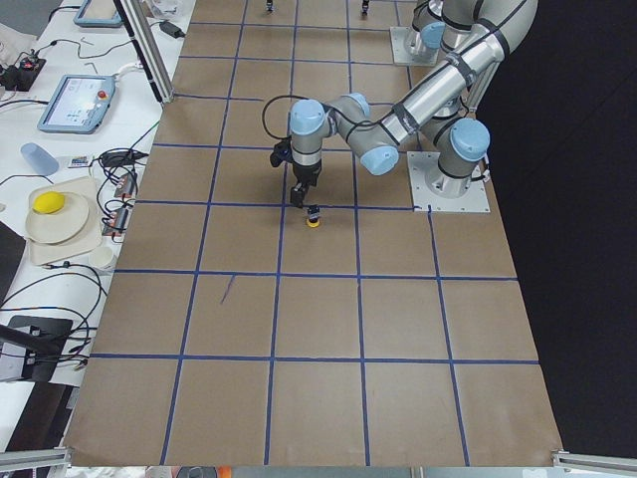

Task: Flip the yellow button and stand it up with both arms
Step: 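Close the left gripper on the dark base of the yellow button, then lift the button with the left gripper toward the center while the right gripper approaches, then close the right gripper on the yellow cap held by the left gripper, then open the left gripper and carry the button away with the right gripper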

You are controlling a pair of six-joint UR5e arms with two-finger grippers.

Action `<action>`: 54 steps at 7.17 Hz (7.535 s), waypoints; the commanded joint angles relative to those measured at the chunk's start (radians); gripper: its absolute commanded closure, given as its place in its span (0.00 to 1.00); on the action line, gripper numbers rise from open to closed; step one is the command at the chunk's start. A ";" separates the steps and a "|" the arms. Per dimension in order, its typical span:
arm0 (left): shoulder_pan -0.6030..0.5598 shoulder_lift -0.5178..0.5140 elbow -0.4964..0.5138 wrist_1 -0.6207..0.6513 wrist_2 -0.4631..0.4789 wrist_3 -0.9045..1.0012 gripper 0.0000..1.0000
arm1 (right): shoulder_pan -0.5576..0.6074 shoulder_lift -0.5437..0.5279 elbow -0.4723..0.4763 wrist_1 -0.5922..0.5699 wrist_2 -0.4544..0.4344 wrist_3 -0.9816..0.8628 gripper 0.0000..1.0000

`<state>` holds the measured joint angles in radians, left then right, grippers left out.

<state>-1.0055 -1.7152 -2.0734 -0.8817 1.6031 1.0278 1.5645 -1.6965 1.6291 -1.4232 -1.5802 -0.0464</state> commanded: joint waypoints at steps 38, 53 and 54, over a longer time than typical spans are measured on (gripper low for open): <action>-0.587 0.028 -0.076 -0.698 -1.970 -0.038 0.89 | -0.093 0.098 0.044 -0.028 0.861 0.915 0.00; -0.584 0.034 -0.045 -0.697 -1.933 -0.110 0.00 | -0.101 0.090 0.014 0.023 0.815 0.925 0.88; -0.575 0.055 -0.024 -0.698 -1.783 -0.129 0.00 | -0.109 0.090 -0.018 0.027 0.769 0.919 0.89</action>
<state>-1.5866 -1.6768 -2.1199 -1.5789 -0.2970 0.9270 1.4624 -1.6050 1.6429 -1.3979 -0.7597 0.8756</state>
